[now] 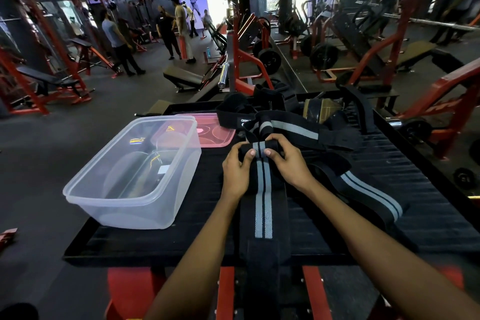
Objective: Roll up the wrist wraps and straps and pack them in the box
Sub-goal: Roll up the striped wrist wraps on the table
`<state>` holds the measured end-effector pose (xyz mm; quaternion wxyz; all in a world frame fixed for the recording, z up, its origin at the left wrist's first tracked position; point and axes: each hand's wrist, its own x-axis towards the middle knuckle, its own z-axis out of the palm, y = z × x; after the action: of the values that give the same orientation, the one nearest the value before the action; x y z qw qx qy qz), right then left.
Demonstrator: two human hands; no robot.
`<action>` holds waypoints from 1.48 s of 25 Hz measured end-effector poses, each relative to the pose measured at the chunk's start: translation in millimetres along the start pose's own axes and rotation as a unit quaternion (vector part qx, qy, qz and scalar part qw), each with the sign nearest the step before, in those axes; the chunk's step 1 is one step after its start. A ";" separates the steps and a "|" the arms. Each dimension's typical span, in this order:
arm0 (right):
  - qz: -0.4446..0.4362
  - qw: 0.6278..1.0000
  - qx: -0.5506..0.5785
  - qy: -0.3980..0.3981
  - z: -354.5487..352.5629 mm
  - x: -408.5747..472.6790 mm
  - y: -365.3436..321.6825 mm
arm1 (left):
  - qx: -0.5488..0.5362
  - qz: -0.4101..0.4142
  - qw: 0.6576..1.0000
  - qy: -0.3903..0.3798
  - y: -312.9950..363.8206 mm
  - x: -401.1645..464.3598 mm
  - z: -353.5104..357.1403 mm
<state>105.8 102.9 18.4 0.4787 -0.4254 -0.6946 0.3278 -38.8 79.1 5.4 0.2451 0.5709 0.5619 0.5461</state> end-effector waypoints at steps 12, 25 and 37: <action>0.036 0.999 0.022 -0.023 1.3 -5.3 0.1 | -0.005 -0.048 0.999 0.024 5.5 -8.9 -6.5; 0.082 0.990 0.067 -0.094 -6.4 -44.9 -10.4 | -0.029 -0.198 0.979 0.033 16.3 -60.8 -13.2; 0.063 0.990 0.081 -0.093 -23.4 -58.3 -8.7 | 0.032 -0.145 0.989 0.008 36.4 -77.0 -11.5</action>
<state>136.0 47.6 11.0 0.4231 -0.3956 -0.6791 0.4509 -18.0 -3.8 14.4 0.2990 0.4866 0.6579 0.4909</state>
